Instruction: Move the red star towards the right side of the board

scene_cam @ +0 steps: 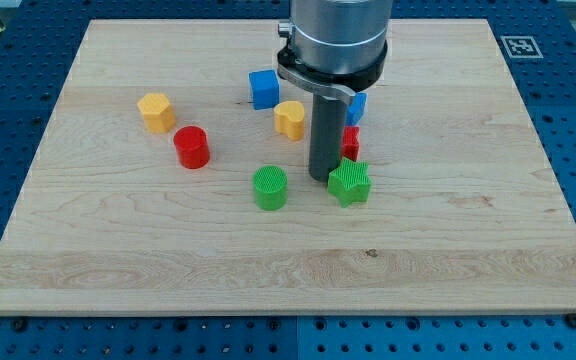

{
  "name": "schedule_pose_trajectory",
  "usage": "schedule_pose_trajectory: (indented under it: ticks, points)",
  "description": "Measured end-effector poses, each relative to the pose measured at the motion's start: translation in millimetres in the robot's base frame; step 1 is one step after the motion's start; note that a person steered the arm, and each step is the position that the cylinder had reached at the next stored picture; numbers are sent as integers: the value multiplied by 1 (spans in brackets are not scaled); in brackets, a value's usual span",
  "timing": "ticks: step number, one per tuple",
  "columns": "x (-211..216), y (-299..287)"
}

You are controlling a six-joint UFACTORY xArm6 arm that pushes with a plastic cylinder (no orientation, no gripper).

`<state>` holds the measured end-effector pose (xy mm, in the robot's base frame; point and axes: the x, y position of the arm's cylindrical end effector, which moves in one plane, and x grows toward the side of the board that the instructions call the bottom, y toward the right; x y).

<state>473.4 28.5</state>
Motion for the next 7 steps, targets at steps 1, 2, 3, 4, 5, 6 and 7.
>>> schedule_pose_trajectory:
  ticks: [1,2,3,4,5,6,7]
  points:
    - [0,-25]
    - [-9,-29]
    - [-23,-18]
    - [-25,-2]
    - [-25,22]
    - [-25,48]
    - [-25,63]
